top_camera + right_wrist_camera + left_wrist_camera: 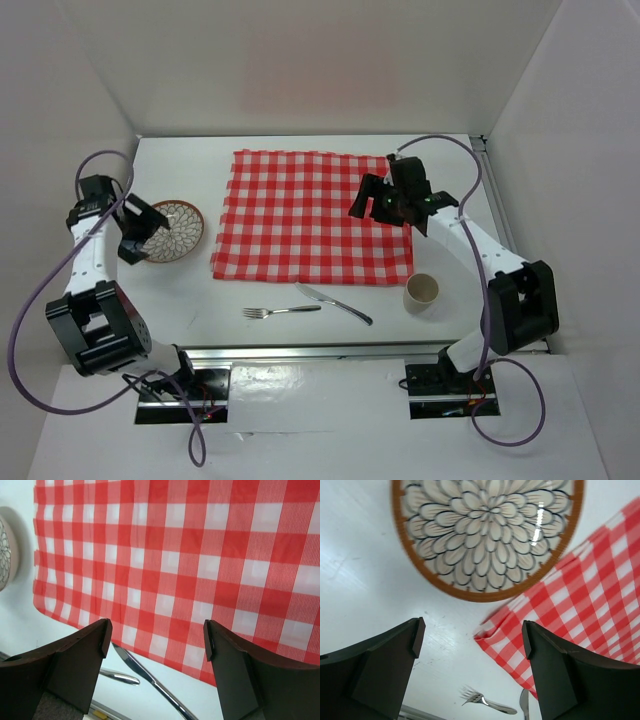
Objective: Set the dinner table for one person
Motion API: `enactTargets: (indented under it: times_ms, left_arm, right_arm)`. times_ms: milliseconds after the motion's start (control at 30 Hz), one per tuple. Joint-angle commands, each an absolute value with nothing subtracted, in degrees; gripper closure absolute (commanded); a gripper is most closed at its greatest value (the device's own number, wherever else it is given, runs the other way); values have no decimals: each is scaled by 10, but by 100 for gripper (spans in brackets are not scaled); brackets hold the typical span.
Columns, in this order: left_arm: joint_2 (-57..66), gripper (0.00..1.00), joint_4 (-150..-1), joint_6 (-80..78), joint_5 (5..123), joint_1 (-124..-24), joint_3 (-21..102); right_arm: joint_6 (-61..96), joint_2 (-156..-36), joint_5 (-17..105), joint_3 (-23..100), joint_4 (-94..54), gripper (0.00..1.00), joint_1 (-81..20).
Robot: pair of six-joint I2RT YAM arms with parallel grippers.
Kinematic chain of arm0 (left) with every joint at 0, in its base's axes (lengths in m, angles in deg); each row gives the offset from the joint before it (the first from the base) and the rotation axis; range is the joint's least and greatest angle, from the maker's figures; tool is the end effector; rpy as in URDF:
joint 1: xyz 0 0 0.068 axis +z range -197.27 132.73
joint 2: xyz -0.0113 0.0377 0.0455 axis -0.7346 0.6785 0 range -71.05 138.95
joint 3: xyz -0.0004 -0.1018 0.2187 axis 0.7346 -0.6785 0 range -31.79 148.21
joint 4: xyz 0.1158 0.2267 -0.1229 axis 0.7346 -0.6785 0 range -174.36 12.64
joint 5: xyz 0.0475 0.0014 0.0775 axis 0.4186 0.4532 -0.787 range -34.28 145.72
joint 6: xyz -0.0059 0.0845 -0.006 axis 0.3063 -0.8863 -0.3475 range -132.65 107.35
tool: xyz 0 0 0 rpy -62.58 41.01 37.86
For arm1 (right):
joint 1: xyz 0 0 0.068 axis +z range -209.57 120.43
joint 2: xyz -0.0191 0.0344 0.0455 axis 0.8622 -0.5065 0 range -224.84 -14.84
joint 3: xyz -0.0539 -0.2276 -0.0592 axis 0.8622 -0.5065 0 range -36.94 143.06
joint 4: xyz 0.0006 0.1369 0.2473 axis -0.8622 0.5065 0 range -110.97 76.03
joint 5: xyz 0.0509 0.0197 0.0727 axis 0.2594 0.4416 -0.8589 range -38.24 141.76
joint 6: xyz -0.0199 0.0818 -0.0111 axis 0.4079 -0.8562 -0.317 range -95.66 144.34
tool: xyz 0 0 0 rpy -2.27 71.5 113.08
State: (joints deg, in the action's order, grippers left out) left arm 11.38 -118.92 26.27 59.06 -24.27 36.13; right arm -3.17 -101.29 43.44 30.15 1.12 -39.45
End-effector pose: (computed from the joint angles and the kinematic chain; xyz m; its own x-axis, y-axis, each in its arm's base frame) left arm 0.3206 0.1313 0.2105 -0.3679 -0.8376 -0.4038 -0.7601 0.5210 -0.3883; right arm 0.3614 0.1438 0.2144 -0.7555 0.2099 -0.6206 -0.1051 0.8962 0.4311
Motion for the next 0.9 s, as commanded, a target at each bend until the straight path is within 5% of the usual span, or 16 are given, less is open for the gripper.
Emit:
enactTargets:
  times_ms: [0, 433, 733, 867]
  left_arm:
    - [98, 2, -1165, 276, 644, -202, 331]
    - [154, 12, -979, 343, 722, -133, 188]
    - [209, 33, -886, 377, 733, -139, 159]
    - [247, 54, -872, 390, 733, -144, 172]
  right_arm:
    - [-25, -984, 421, 283, 10, 14, -390]
    - [-13, -968, 410, 257, 10, 13, -390]
    - [-13, -963, 410, 257, 15, 12, -390]
    - [-13, -963, 410, 252, 21, 12, -390]
